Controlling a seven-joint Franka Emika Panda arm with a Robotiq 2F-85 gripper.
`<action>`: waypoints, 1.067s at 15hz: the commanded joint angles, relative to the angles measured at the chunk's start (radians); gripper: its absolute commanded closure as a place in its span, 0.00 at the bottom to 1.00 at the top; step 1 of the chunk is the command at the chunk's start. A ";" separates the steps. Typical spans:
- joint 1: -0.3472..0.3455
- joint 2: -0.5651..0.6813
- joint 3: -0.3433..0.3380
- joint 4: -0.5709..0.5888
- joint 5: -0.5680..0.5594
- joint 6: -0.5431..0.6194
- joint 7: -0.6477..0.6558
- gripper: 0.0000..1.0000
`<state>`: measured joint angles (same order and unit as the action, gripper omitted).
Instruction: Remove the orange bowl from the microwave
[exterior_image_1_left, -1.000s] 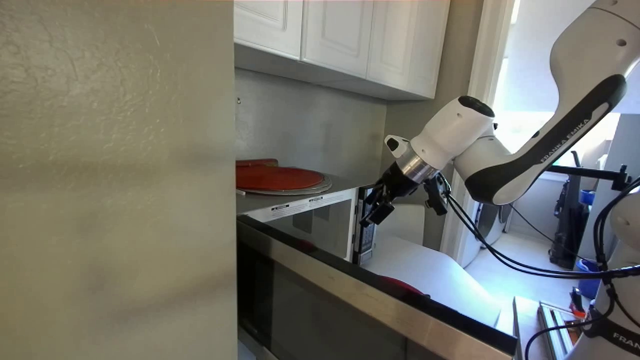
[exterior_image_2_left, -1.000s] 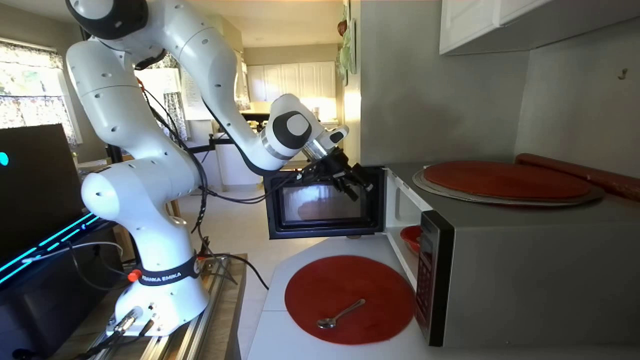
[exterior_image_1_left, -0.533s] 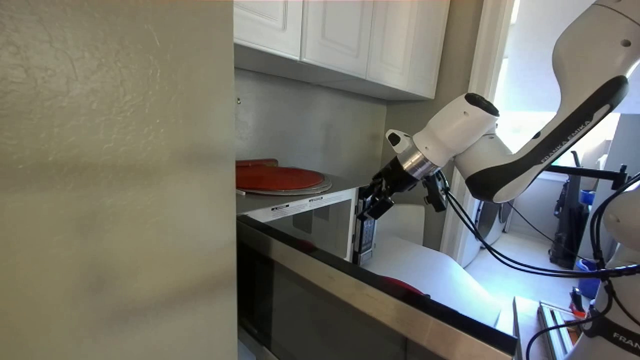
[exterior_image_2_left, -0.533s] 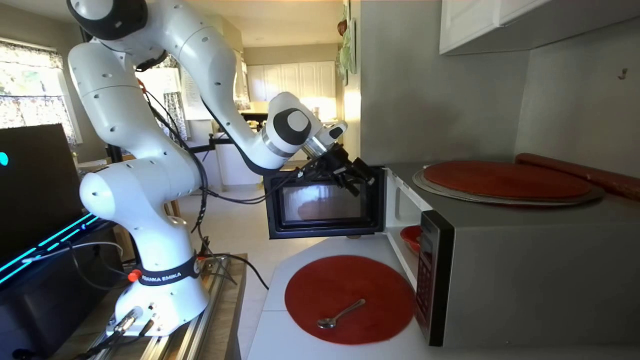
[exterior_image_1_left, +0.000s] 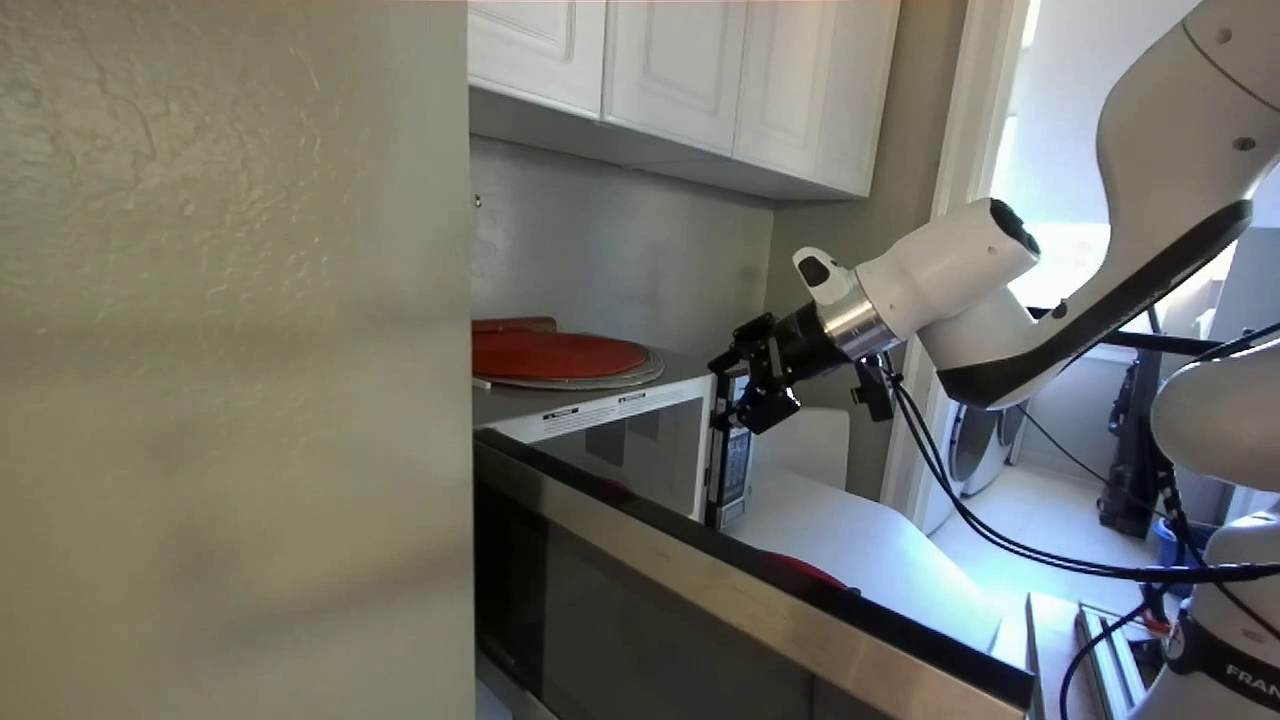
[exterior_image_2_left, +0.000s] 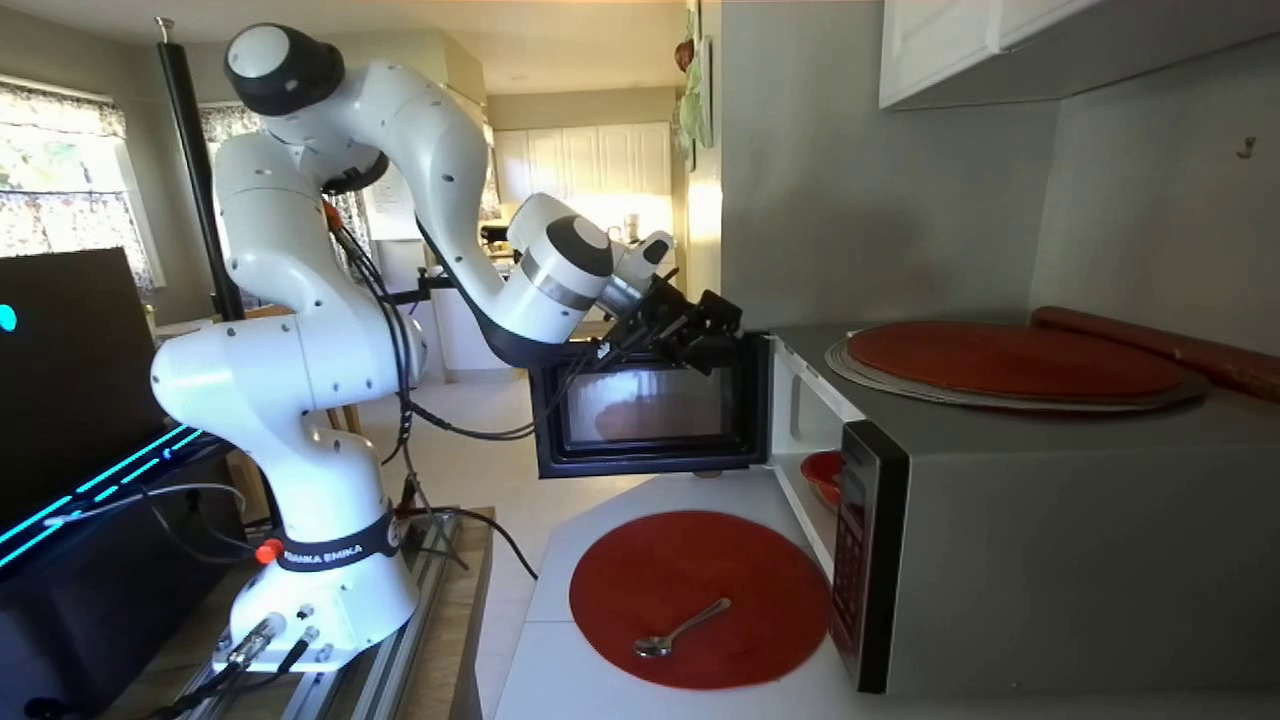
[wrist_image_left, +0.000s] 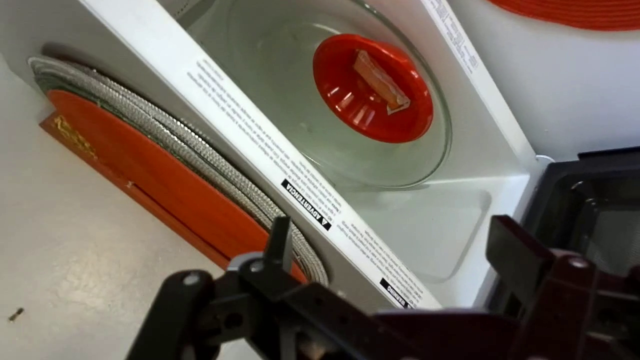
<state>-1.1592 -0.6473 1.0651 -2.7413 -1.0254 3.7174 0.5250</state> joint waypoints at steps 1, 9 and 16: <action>-0.264 -0.242 0.252 -0.015 0.230 0.261 -0.124 0.00; -0.498 -0.503 0.690 -0.001 0.883 0.507 -0.385 0.00; -0.529 -0.400 0.778 -0.001 0.961 0.486 -0.473 0.00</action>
<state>-1.6813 -1.0866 1.8281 -2.7424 -0.0816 4.2114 0.0986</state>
